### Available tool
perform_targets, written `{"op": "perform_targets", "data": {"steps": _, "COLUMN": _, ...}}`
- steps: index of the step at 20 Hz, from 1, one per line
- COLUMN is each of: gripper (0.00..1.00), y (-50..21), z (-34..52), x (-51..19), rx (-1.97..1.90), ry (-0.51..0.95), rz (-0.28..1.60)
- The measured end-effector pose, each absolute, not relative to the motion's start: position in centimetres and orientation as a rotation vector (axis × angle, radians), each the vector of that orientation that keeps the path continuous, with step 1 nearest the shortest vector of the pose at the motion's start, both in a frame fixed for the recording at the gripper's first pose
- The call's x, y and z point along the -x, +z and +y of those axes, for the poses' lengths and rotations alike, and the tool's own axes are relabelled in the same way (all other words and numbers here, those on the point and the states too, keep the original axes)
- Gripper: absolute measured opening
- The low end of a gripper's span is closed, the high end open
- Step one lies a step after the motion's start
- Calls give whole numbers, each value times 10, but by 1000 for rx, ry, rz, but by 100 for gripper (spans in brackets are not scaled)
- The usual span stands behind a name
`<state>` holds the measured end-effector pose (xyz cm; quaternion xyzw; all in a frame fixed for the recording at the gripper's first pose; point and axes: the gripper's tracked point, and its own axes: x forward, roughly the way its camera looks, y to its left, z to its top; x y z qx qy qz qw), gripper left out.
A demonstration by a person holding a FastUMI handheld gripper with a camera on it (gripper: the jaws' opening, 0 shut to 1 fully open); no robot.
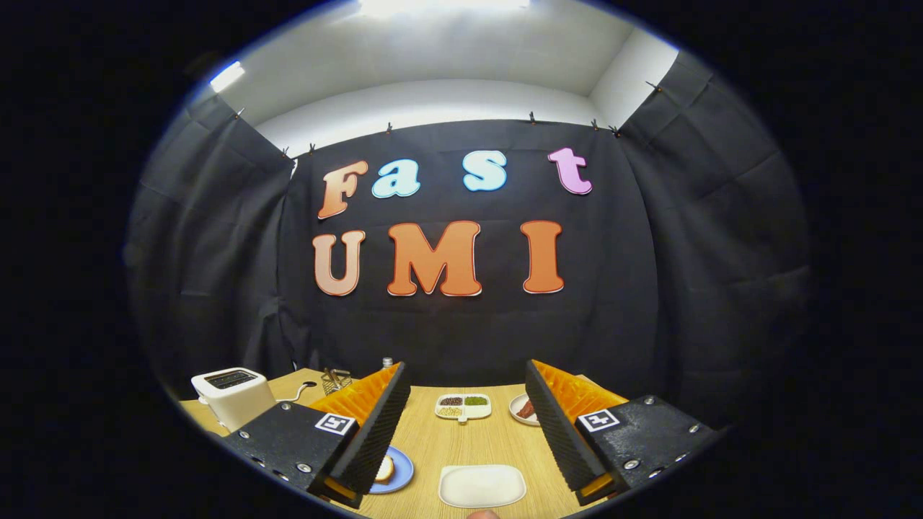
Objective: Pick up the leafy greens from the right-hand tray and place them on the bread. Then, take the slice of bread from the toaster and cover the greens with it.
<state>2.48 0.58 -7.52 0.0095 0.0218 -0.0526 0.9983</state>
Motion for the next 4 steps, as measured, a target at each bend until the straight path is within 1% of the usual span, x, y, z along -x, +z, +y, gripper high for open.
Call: {"op": "perform_targets", "data": {"steps": 4, "gripper": 96, "y": -75, "z": -1, "x": -23, "rx": -5, "ry": -134, "rz": 5}}
